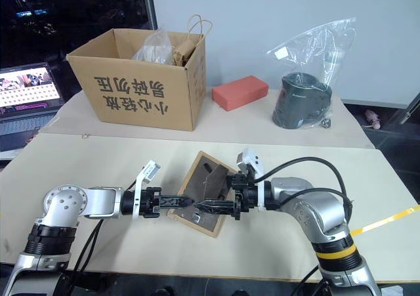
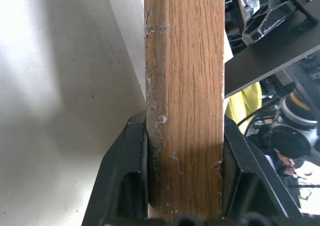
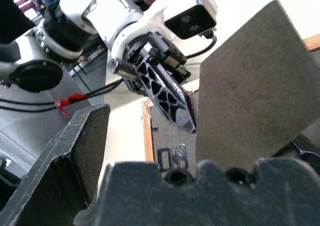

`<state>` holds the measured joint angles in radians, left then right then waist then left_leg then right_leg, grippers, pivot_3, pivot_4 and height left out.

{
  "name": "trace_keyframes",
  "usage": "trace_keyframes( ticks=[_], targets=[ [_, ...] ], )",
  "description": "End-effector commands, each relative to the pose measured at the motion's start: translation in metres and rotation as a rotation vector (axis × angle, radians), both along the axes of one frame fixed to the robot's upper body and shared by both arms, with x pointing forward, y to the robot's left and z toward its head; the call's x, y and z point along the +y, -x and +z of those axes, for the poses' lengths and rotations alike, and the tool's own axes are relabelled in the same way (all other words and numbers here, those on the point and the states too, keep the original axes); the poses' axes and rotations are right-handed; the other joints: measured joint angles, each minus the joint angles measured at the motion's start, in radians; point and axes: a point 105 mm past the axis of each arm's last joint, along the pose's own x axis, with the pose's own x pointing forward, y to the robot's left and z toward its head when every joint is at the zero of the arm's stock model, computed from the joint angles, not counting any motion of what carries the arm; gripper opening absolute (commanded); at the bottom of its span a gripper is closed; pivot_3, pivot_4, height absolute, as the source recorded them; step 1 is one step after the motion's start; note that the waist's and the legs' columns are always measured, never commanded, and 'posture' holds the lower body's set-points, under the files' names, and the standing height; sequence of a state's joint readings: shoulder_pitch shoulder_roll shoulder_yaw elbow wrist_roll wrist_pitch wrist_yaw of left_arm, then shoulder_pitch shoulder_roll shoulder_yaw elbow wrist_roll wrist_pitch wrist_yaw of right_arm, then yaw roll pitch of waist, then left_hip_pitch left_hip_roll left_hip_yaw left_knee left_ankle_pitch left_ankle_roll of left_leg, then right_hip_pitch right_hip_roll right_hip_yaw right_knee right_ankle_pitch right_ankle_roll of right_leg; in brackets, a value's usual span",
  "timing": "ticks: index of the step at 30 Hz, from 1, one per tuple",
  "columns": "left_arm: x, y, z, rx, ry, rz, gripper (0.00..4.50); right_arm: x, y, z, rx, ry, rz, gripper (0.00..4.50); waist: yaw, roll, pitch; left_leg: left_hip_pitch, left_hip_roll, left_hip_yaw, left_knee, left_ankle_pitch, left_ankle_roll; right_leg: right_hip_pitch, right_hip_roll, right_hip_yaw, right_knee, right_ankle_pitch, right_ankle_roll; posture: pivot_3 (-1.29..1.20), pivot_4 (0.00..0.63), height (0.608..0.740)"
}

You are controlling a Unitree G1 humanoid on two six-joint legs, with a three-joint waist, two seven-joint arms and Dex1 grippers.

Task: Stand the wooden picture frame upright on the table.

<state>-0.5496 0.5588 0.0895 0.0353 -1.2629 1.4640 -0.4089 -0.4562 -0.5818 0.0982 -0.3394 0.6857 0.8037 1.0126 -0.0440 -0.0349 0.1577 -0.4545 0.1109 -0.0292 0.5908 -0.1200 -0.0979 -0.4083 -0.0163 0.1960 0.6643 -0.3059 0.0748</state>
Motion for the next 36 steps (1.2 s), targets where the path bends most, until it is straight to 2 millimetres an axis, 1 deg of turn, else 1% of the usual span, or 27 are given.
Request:
trace_keyframes(
  ticks=[1,4,8,10,14,17,19,21,23,24,26,27,29,31,32,34,36],
  targets=[
    [0.016,-0.010,0.013,-0.018,0.024,0.059,1.15,-0.003,0.016,0.015,-0.084,-0.015,0.075,4.47,0.000,0.000,0.000,0.000,0.000,0.000,0.000,0.000,0.000,0.000,0.000,0.000,0.000,0.000,0.000,0.00,0.150,0.721],
    [0.018,-0.014,0.014,-0.013,0.024,0.066,1.15,-0.007,0.015,0.012,-0.106,0.013,0.061,4.47,-0.003,0.000,0.000,0.000,0.000,0.000,0.000,0.000,0.000,0.000,0.000,0.000,0.000,0.000,0.000,0.00,0.150,0.721],
    [0.018,-0.016,0.018,-0.014,0.030,0.058,1.15,-0.014,0.006,0.003,-0.130,0.065,0.006,4.47,-0.001,0.000,0.000,0.000,0.000,0.000,0.001,0.000,0.000,0.000,0.000,0.000,0.000,0.000,0.000,0.00,0.150,0.721],
    [0.016,-0.013,0.021,0.004,0.060,0.028,1.15,-0.018,0.005,-0.004,-0.141,0.119,-0.005,4.47,-0.001,0.000,0.000,0.000,0.000,0.000,0.000,0.000,0.000,0.000,0.000,0.000,0.000,0.000,0.000,0.00,0.150,0.721],
    [0.020,-0.012,0.019,0.014,0.044,0.020,1.15,-0.022,0.004,-0.007,-0.138,0.140,-0.023,4.47,-0.002,0.000,0.000,0.000,0.000,0.000,0.000,0.000,0.000,-0.001,0.000,0.000,0.000,0.000,0.000,0.00,0.150,0.721],
    [0.025,-0.016,0.022,0.016,0.049,0.038,1.15,-0.037,-0.003,-0.011,-0.146,0.192,-0.090,4.47,0.001,0.000,0.000,-0.001,0.000,0.000,0.001,0.000,0.000,-0.001,0.000,0.000,0.000,0.000,0.000,0.00,0.150,0.721],
    [0.029,-0.020,0.023,0.011,0.050,0.057,1.15,-0.052,-0.009,-0.013,-0.145,0.238,-0.147,4.47,0.002,0.000,0.000,-0.001,0.000,0.000,0.001,0.000,0.000,-0.001,0.000,0.000,0.000,0.000,0.000,0.00,0.150,0.721],
    [0.032,-0.022,0.025,0.024,0.070,0.070,1.15,-0.068,-0.018,-0.015,-0.208,0.304,-0.223,4.47,0.002,0.000,0.000,-0.001,0.000,0.000,0.001,0.000,0.000,-0.001,0.000,-0.001,0.000,0.000,0.000,0.00,0.150,0.721],
    [0.032,-0.023,0.028,0.044,0.097,0.063,1.15,-0.075,-0.031,-0.009,-0.321,0.316,-0.310,4.47,0.003,0.000,0.000,-0.001,0.000,-0.001,0.001,0.000,0.000,-0.001,0.000,-0.001,0.000,0.000,0.000,0.00,0.150,0.721],
    [0.030,-0.022,0.031,0.059,0.120,0.051,1.15,-0.078,-0.040,-0.005,-0.422,0.333,-0.358,4.47,0.002,0.000,0.000,-0.001,0.000,-0.001,0.001,0.000,0.000,-0.001,0.000,-0.001,0.000,0.000,0.000,0.00,0.150,0.721],
    [0.027,-0.021,0.034,0.087,0.157,0.028,1.15,-0.083,-0.056,0.002,-0.680,0.385,-0.438,4.47,-0.001,0.000,0.000,-0.001,0.000,-0.001,0.001,0.000,0.000,-0.001,0.000,-0.001,0.000,0.000,0.000,0.00,0.150,0.721],
    [0.026,-0.021,0.034,0.101,0.167,0.018,1.15,-0.083,-0.060,0.008,-0.836,0.407,-0.472,4.47,0.000,0.000,0.000,-0.001,0.000,-0.001,0.001,0.000,0.000,-0.002,0.000,-0.001,0.001,0.000,0.001,0.00,0.150,0.721],
    [0.024,-0.022,0.031,0.126,0.178,0.018,1.15,-0.082,-0.064,0.010,-1.065,0.448,-0.498,4.47,-0.001,0.000,0.000,-0.001,0.000,-0.001,0.001,0.000,0.000,-0.002,0.000,-0.001,0.001,-0.001,0.001,0.00,0.150,0.721],
    [0.021,-0.026,0.032,0.156,0.219,0.019,1.15,-0.078,-0.062,0.002,-1.278,0.516,-0.465,4.47,0.001,0.000,0.000,-0.001,0.000,-0.001,0.000,0.000,0.000,-0.002,0.000,-0.001,0.001,0.000,0.000,0.00,0.150,0.721],
    [0.020,-0.027,0.033,0.165,0.236,0.017,1.15,-0.076,-0.061,-0.001,-1.346,0.534,-0.444,4.47,0.002,0.000,0.000,-0.001,0.000,-0.001,0.000,0.000,0.000,-0.002,0.000,-0.001,0.001,0.000,0.000,0.00,0.150,0.721],
    [0.016,-0.028,0.036,0.177,0.272,0.005,1.15,-0.074,-0.060,-0.006,-1.412,0.533,-0.437,4.47,0.002,0.000,0.000,-0.001,0.000,-0.001,0.000,0.000,0.000,-0.002,0.000,-0.001,0.001,0.000,0.000,0.00,0.150,0.721],
    [0.011,-0.026,0.037,0.183,0.278,-0.017,1.15,-0.066,-0.057,-0.010,-1.490,0.521,-0.428,4.47,0.002,0.000,0.000,-0.001,0.000,-0.001,0.000,0.000,0.000,-0.002,0.000,-0.001,0.001,0.000,-0.001,0.00,0.150,0.721]
  ],
)
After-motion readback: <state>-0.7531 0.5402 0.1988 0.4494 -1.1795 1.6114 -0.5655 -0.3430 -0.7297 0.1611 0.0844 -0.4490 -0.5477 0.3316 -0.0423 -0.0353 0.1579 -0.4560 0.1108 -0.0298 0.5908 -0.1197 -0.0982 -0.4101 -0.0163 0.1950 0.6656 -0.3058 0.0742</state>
